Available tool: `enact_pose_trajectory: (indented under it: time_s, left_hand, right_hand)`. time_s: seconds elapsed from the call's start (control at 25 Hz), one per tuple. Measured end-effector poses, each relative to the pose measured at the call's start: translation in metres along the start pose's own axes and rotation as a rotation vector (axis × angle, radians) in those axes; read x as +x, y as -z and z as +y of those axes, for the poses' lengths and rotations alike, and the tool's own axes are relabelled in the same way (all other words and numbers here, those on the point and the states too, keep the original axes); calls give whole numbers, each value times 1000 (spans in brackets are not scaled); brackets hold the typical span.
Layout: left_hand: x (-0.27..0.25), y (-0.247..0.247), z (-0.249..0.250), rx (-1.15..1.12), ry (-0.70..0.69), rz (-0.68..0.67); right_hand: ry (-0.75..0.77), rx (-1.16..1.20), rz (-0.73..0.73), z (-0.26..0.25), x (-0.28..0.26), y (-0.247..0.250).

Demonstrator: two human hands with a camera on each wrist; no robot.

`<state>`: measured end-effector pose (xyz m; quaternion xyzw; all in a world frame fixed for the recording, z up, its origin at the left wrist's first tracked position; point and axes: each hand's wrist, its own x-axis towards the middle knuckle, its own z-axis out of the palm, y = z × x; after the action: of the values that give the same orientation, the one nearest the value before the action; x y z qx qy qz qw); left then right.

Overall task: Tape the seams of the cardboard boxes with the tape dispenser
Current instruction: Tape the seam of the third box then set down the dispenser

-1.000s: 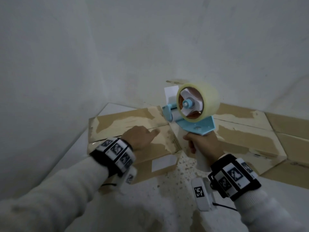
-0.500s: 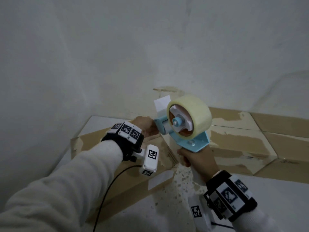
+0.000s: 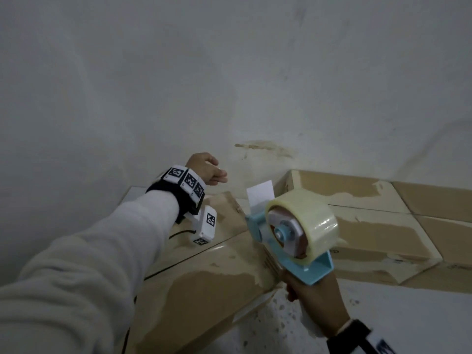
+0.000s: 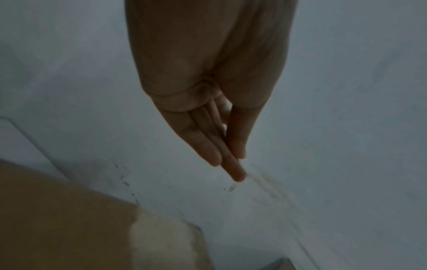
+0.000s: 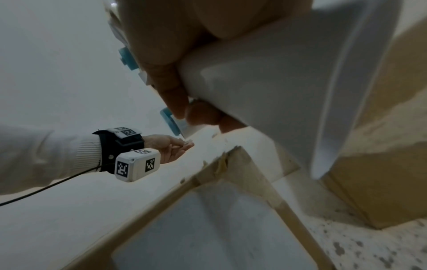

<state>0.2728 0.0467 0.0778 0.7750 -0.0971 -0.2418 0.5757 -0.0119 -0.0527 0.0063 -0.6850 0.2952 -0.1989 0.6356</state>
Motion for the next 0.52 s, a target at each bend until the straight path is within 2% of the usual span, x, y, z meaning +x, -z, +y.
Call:
enact_pose_trajectory:
  time_s: [0.16, 0.36, 0.52]
  left_hand:
    - [24, 1, -18, 168, -26, -99]
    - [44, -5, -27, 377, -28, -122]
    - [50, -8, -32, 441, 13, -163]
  right_hand:
    - [-48, -20, -35, 1, 10, -9]
    - [18, -170, -101, 4, 20, -13]
    - [-7, -112, -98, 11, 27, -15]
